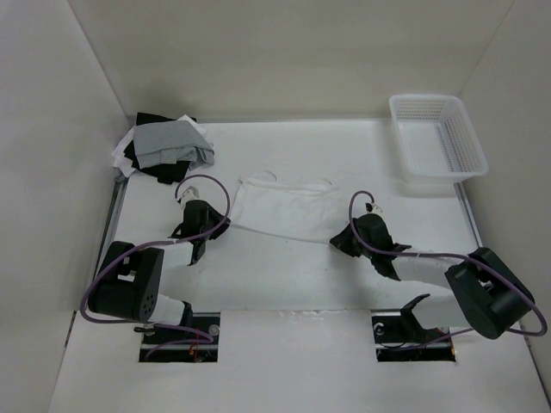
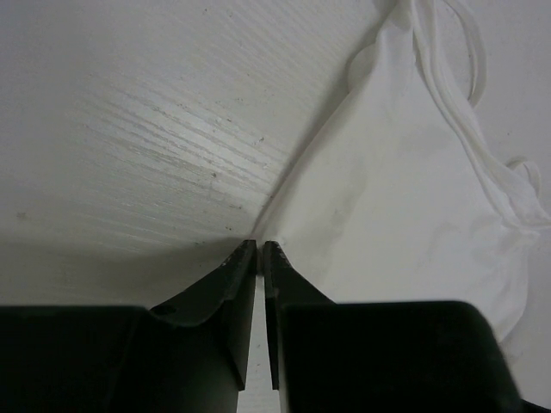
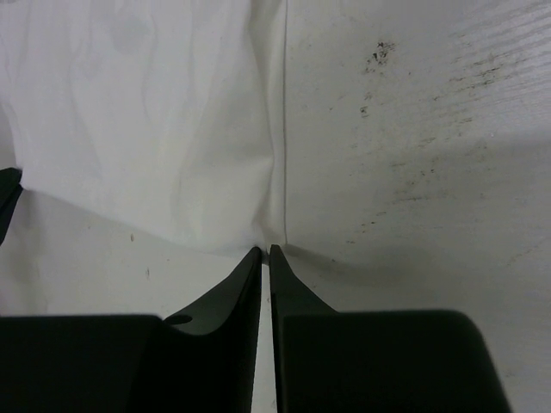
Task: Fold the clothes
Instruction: Fold the tank top
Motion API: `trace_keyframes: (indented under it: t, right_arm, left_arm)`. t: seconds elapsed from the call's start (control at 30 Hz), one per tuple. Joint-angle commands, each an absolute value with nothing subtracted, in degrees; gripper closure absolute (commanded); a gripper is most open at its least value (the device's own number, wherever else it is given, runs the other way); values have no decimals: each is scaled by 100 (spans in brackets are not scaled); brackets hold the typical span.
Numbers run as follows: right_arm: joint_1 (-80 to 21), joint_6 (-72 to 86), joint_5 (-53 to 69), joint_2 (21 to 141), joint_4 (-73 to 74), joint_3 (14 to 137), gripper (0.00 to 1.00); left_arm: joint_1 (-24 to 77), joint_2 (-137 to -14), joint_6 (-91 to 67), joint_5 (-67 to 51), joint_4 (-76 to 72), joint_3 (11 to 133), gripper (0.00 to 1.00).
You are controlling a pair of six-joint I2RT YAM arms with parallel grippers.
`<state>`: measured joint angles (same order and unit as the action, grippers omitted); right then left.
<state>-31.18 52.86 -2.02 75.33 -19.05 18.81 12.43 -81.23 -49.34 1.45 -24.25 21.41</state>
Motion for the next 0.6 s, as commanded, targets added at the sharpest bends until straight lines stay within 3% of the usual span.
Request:
trace_keyframes:
  t: [0.0, 0.27, 0.43, 0.57]
  right_arm:
    - [-3063, 5282, -360, 7603, -2355, 1978, 91]
    - [-3089, 5247, -439, 6928, -2181, 1802, 97]
    - [-3185, 5124, -597, 5663, -1163, 1740, 97]
    - [-3554, 5045, -773, 4030, 461, 1994, 97]
  left_arm:
    - [1235, -7954, -4966, 141, -2742, 2303, 93]
    - [1278, -7051, -5027, 70, -2805, 2162, 100]
    - [1349, -6049, -5010, 97, -2172, 2048, 100]
    - [1305, -4576, -5071, 0, -1085, 2082, 100]
